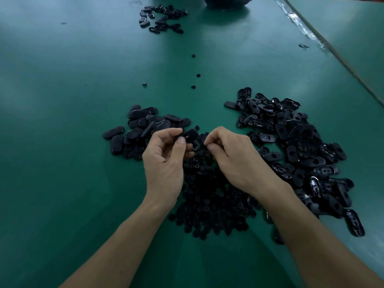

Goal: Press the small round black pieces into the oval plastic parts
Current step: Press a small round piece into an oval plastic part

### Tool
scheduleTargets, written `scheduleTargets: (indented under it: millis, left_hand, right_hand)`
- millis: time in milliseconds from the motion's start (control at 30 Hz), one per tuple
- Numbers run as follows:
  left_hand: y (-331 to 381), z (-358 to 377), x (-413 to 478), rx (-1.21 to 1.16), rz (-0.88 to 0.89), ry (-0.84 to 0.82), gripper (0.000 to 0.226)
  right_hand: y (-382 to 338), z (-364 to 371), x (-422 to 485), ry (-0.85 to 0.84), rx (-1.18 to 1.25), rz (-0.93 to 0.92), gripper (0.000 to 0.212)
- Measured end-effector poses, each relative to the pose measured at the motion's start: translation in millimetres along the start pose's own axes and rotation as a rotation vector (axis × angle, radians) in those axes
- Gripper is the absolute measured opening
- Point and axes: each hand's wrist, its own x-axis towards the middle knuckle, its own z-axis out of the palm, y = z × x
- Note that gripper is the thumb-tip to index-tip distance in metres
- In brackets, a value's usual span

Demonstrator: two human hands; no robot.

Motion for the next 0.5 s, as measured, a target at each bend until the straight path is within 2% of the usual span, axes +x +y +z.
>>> scheduleTargets:
  millis: [133,267,367,500]
  left_hand:
    - [-0.2,0.3,-0.2,0.014,0.001,-0.003,0.017]
    - [-0.4,0.5,0.7,0.019,-0.002,-0.008,0.018]
    - [-1.2,0.3,0.7,0.023,-0.004,-0.013,0.017]
    - [0.4,1.0,-0.9,0.026,0.0,-0.023,0.019]
  right_hand:
    - [-2.2,-2.7,-2.0,-0.067,0.042,0.046,0.013]
    - [-2.0,-2.6,-2.6,-0.042,0.023,0.017,0.015]
    - [-1.2,-3.2,-3.1,0.014,0.041,-0.002,0.02]
    - [-5.9,-7.1,-3.2,0.174,0.147,-0.065,0.011]
